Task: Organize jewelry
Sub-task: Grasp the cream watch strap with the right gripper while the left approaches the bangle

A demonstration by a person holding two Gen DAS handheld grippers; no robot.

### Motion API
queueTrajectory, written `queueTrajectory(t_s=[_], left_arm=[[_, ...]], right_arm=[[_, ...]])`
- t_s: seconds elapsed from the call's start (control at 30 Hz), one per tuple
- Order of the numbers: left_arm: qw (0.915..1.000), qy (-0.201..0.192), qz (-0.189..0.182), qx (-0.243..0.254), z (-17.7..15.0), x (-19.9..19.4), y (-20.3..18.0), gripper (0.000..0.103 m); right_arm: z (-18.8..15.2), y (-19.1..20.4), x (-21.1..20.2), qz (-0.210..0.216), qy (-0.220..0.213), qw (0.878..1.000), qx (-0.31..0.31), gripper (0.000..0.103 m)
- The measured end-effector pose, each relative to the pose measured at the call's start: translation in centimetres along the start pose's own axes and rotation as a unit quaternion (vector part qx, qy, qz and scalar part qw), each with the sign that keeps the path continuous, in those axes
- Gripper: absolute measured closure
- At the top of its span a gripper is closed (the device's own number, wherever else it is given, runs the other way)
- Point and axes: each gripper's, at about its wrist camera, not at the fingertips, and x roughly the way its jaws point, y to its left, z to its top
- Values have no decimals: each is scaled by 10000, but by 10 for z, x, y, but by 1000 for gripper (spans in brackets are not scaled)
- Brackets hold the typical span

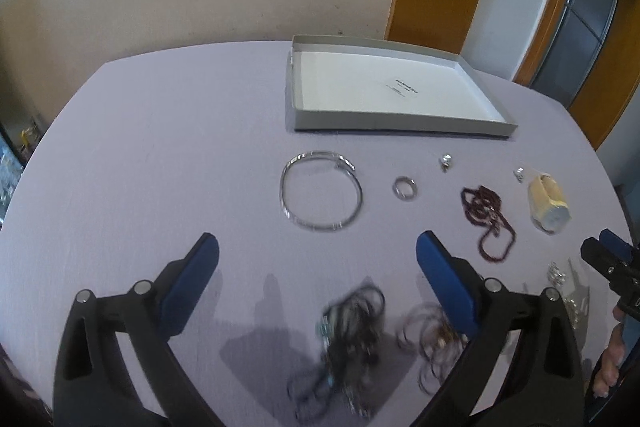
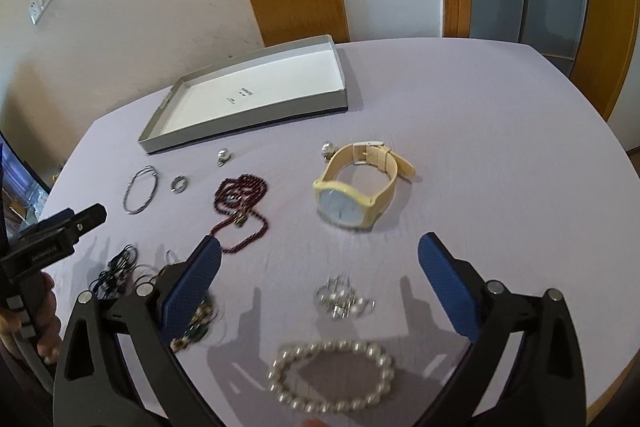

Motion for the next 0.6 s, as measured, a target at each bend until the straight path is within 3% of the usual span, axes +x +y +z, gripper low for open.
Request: queueTrajectory(t_s=[0.27, 0.6], left_arm=[[9995, 122, -56, 270, 26, 37, -1, 6], [9994, 62, -46, 347, 32, 47, -15, 14]], right_arm=[[15, 0, 23, 14, 7, 9999, -121, 2], [22, -3, 39, 1, -26, 9997, -222, 4]])
